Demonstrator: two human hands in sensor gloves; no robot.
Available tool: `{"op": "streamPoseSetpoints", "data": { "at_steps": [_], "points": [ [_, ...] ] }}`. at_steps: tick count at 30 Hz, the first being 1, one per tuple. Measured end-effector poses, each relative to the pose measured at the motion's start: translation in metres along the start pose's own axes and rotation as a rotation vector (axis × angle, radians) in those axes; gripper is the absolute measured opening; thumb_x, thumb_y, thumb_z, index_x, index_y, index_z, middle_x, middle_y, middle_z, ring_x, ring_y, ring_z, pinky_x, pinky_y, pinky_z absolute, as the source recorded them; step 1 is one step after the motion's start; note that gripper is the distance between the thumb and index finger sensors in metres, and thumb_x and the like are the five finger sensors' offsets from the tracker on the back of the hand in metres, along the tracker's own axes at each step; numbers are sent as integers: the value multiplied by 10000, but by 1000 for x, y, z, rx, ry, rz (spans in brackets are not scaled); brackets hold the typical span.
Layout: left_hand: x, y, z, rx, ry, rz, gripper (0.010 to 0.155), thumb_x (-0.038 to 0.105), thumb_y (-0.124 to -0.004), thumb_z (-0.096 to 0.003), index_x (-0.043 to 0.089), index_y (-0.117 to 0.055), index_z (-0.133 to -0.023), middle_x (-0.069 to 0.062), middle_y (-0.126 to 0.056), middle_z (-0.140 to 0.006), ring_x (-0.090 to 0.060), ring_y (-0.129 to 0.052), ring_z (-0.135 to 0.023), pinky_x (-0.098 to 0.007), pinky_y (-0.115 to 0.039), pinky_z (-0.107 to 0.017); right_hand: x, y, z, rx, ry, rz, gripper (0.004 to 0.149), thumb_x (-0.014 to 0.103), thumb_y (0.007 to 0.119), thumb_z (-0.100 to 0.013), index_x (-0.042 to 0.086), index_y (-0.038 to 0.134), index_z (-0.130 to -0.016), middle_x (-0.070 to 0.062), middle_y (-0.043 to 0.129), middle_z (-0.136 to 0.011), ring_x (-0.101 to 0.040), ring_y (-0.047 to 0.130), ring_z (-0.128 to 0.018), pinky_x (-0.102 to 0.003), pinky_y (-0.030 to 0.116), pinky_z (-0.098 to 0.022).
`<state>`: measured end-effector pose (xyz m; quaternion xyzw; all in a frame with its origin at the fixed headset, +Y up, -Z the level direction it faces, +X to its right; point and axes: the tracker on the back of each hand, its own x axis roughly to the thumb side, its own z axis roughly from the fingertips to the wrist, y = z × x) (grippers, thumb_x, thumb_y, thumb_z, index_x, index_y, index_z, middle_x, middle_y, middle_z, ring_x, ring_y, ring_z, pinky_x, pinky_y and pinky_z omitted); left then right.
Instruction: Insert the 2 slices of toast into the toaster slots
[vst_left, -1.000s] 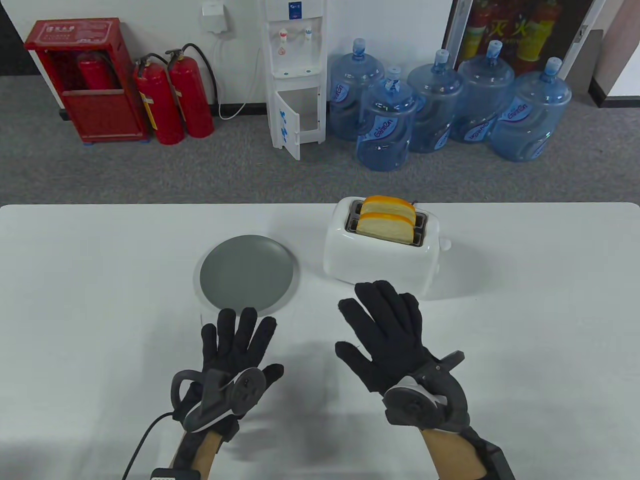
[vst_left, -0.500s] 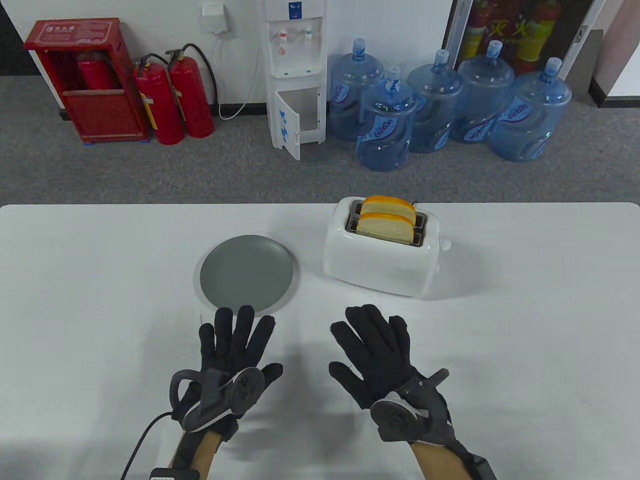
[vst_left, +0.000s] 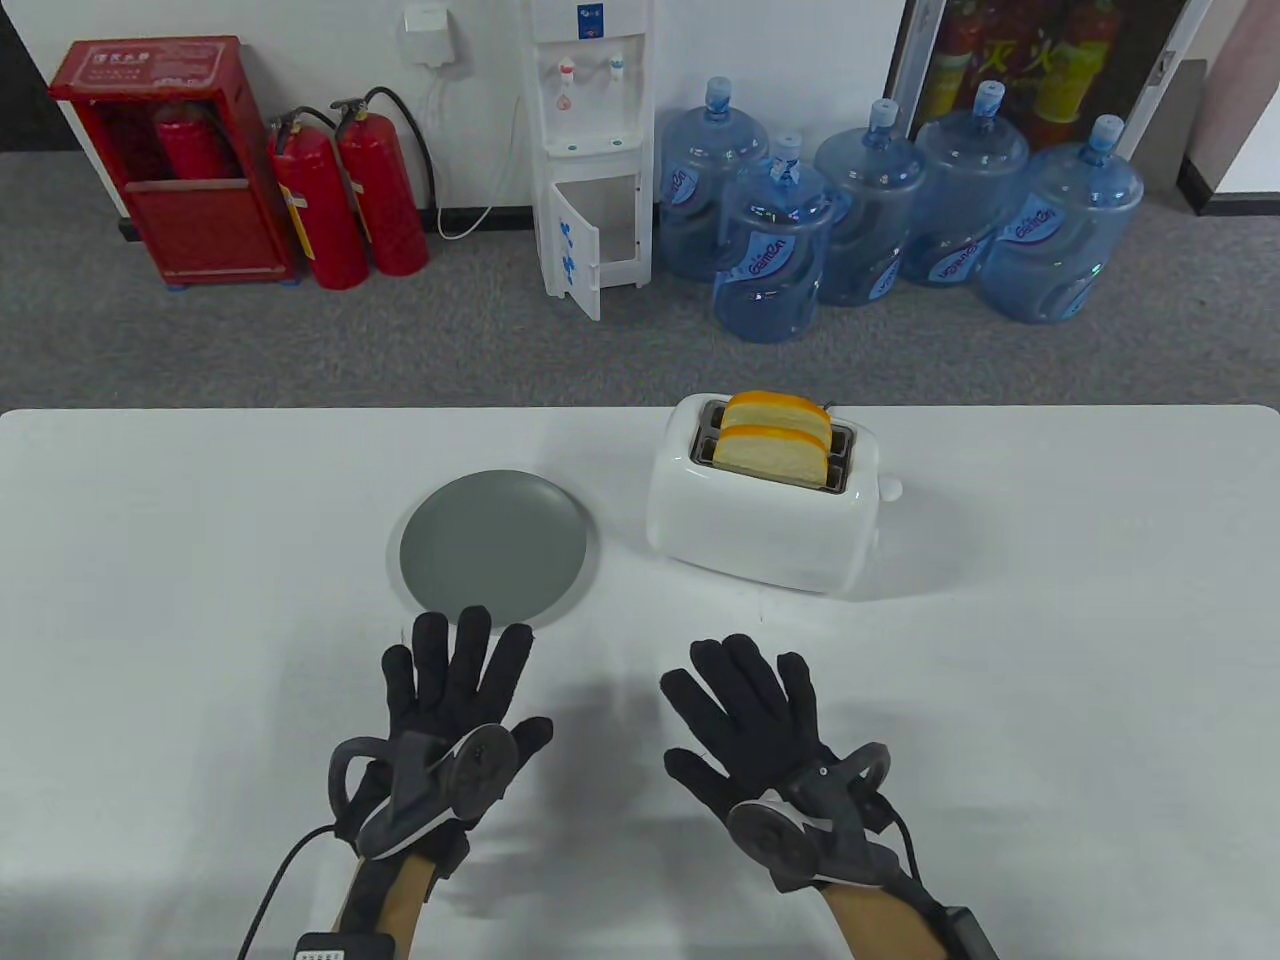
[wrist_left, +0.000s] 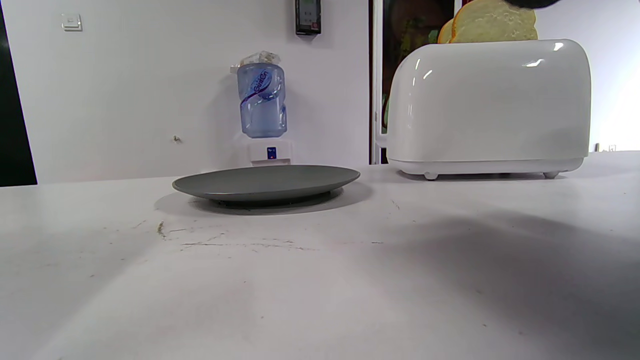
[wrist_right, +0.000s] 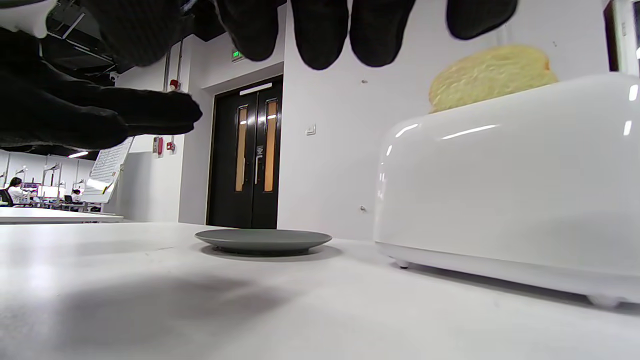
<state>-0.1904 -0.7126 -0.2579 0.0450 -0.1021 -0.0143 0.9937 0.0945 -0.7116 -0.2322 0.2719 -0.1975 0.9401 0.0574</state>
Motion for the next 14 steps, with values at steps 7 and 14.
{"op": "streamPoseSetpoints", "data": {
  "at_steps": [7,14],
  "points": [
    [1,2,1,12,24,-2,808,697,-541,-534,390,-186,-1191,-69,-176,-1277,-456,-136,-1145,-624,-248,-814,1,0,1,1,-1,15,684,610,592,-660,285,418,-1236,-121,421,-1302,-411,473,-1181,-724,433,-775],
    [2,2,0,-11,34,-6,804,694,-544,-535,388,-198,-1193,-64,-206,-1281,-451,-161,-1153,-624,-258,-814,-4,-2,3,-23,3,13,676,600,602,-658,282,431,-1230,-110,437,-1298,-397,492,-1180,-712,441,-781]
  ]
}}
